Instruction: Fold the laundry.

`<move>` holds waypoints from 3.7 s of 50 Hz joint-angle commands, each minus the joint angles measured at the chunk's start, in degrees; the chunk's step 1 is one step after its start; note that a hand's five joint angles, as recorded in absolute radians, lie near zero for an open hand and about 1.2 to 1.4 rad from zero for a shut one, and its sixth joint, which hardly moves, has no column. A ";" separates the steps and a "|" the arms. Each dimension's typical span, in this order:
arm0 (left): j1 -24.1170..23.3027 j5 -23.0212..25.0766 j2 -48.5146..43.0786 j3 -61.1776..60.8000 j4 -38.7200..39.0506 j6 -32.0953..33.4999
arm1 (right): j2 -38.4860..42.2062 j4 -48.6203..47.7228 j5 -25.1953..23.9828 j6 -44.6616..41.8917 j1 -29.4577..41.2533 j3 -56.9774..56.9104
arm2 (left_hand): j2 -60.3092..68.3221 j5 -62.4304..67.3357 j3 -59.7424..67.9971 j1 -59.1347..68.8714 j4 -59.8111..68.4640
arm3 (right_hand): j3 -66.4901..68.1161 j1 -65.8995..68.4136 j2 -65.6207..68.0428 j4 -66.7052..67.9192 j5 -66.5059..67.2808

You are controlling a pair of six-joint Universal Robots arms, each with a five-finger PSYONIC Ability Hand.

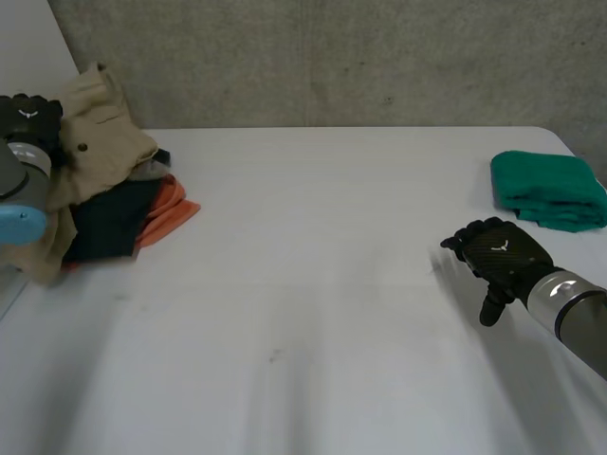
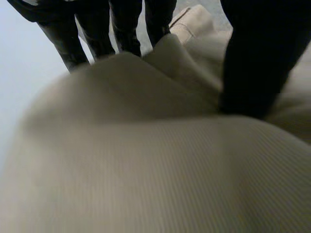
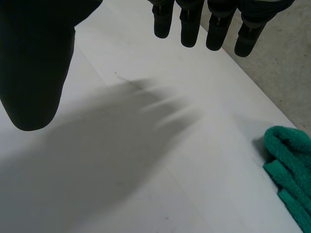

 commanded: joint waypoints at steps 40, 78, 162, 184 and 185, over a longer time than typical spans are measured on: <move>-38.42 6.39 11.33 -22.40 -2.69 -19.57 | -11.19 -1.15 0.74 5.79 -0.80 2.70 | -30.21 -25.33 -29.25 -30.27 -29.14 | -1.83 -2.66 -2.21 -2.06 -2.43; -26.03 3.66 42.72 -73.47 -1.38 -31.52 | 2.60 -8.88 6.28 21.98 21.97 1.83 | -24.03 -19.16 -23.08 -24.10 -22.96 | 13.60 12.76 13.22 13.37 13.00; -31.56 10.61 44.47 -49.03 -9.02 -24.31 | 17.46 1.31 22.00 60.11 37.08 -19.53 | 30.47 35.34 31.42 30.40 31.54 | 67.99 67.16 67.61 67.76 67.39; -26.90 14.73 58.44 -42.71 -32.21 -17.12 | -19.62 10.17 16.04 12.65 20.74 -21.72 | 30.95 35.83 31.91 30.89 32.02 | 68.17 67.34 67.79 67.94 67.57; -26.90 16.22 60.45 -41.14 -34.83 -14.85 | -20.50 11.14 15.69 12.74 20.56 -22.69 | 30.95 35.83 31.91 30.89 32.02 | 68.17 67.34 67.79 67.94 67.57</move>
